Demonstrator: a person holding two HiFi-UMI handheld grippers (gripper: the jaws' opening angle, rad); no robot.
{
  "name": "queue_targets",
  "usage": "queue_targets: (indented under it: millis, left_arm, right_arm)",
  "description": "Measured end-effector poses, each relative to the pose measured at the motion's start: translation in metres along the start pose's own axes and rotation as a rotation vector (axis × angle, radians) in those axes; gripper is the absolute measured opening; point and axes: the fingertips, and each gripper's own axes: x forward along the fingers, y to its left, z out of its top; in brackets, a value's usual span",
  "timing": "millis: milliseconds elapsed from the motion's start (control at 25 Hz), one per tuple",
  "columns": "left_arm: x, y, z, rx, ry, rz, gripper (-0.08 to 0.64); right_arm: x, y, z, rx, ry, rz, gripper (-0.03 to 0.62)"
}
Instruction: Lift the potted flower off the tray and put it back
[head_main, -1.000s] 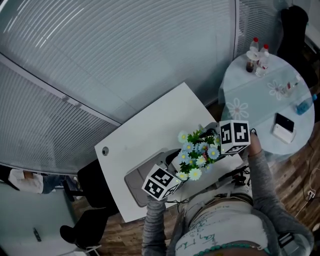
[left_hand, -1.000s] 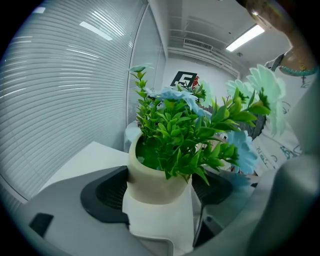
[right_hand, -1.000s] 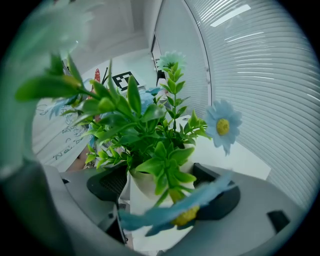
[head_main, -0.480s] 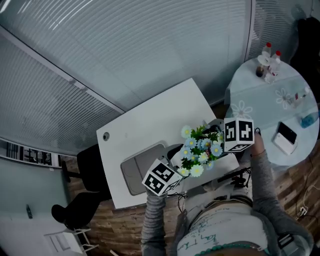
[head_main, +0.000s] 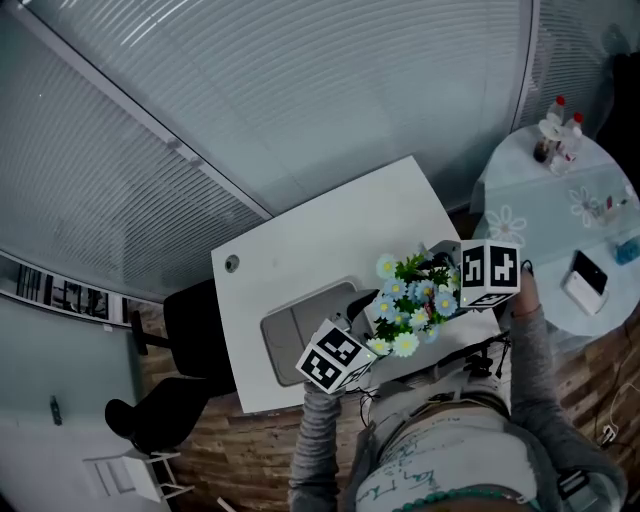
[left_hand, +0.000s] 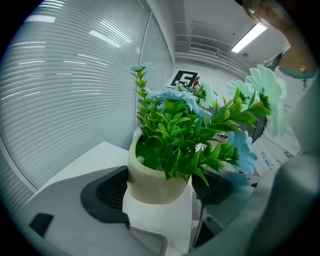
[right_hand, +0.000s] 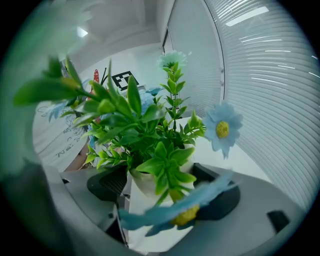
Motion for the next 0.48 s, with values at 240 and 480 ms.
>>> queue_targets:
  millis: [240,480]
  left_arm:
    - [-0.056,0.025,-0.035,0.024,0.011,-0.015,0.407]
    - [-0.103,0.042,-0.069,0.037,0.02,-0.004,0.407]
  right_arm:
    - [0.049,0.004,0.05,0.014,-0.021,-0.022,0.39]
    - [0.094,0.011,0.091,0.002,-0.029,-0.031,0.39]
